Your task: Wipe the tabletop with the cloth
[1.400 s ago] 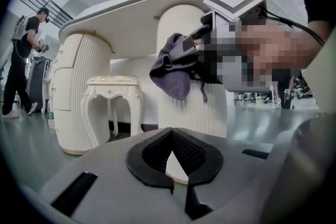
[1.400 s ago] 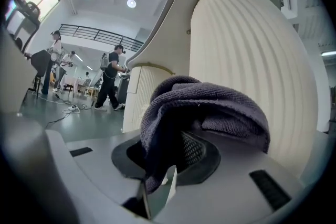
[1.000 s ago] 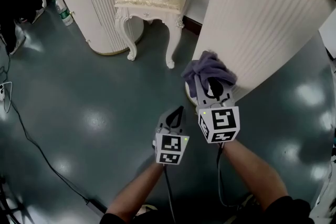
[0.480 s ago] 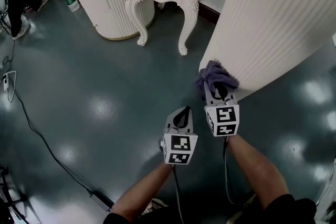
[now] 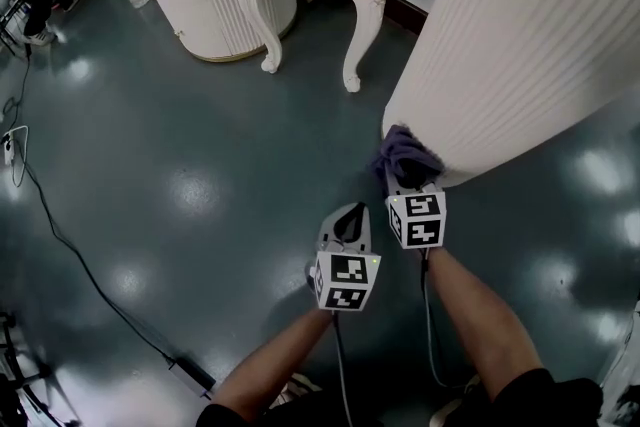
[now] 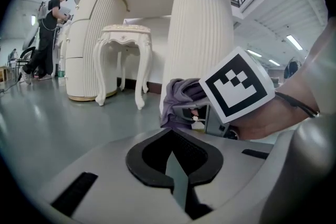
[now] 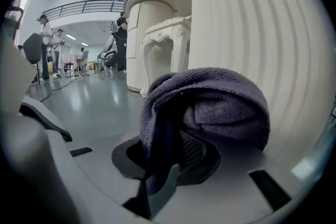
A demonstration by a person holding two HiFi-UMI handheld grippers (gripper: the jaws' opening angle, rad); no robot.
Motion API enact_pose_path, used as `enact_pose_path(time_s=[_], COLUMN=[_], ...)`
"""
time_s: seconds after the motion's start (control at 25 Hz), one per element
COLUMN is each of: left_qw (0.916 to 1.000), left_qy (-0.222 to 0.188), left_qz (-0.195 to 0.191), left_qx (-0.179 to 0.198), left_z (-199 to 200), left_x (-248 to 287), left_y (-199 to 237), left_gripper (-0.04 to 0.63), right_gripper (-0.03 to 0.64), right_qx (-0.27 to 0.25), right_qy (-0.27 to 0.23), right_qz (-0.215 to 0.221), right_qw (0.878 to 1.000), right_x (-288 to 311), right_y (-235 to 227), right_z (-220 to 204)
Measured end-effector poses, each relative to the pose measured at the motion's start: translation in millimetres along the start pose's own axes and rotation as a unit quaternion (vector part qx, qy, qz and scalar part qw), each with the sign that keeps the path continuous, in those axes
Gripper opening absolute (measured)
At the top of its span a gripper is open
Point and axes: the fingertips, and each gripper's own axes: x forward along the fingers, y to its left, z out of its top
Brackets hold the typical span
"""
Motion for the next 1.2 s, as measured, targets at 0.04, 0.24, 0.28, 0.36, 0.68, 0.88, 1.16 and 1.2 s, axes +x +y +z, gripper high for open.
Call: enact_pose_path(time_s=[0.04, 0.24, 0.28, 0.36, 0.68, 0.88, 1.16, 1.2], left_qw=[1.0000, 0.9999, 0.9998, 0.9997, 0.9997, 0.9994, 0.9999, 0.9998], left_qy=[0.000, 0.003, 0.006, 0.013, 0.012, 0.018, 0.012, 0.017], left_qz=[0.000, -0.002, 0.000, 0.003, 0.015, 0.026, 0.001, -0.005], left_qx=[0.002, 0.015, 0.020, 0.018, 0.014, -0.014, -0.003, 0.005], left_z=[0, 2, 2, 3, 63, 127, 245, 260], left_x=[0, 0, 1, 2, -41, -89, -171, -185], left_y=[-2, -4, -3, 0, 0, -8, -39, -45], left_gripper=[0.008, 0.008, 0.008, 0.008, 0.008, 0.008, 0.008, 0.008], right_gripper=[0.074, 0.074, 0.074, 0.075, 0.075, 0.075, 0.075, 0.075], right_qx=[0.009, 0.073, 0.091, 0.126, 0.065, 0.049, 0.058, 0.055], right_qy=[0.009, 0.061, 0.071, 0.096, 0.052, 0.000, -0.019, -0.017], right_qz=[0.002, 0.017, 0.020, 0.027, 0.083, 0.114, 0.111, 0.113], right_qw=[1.000, 0.995, 0.993, 0.987, 0.993, 0.992, 0.992, 0.992], right_x=[2, 16, 19, 20, -46, -113, -212, -228], right_y=[0, 0, -1, -1, 8, 12, 14, 17], right_z=[-6, -33, -35, -40, 6, 77, 191, 206])
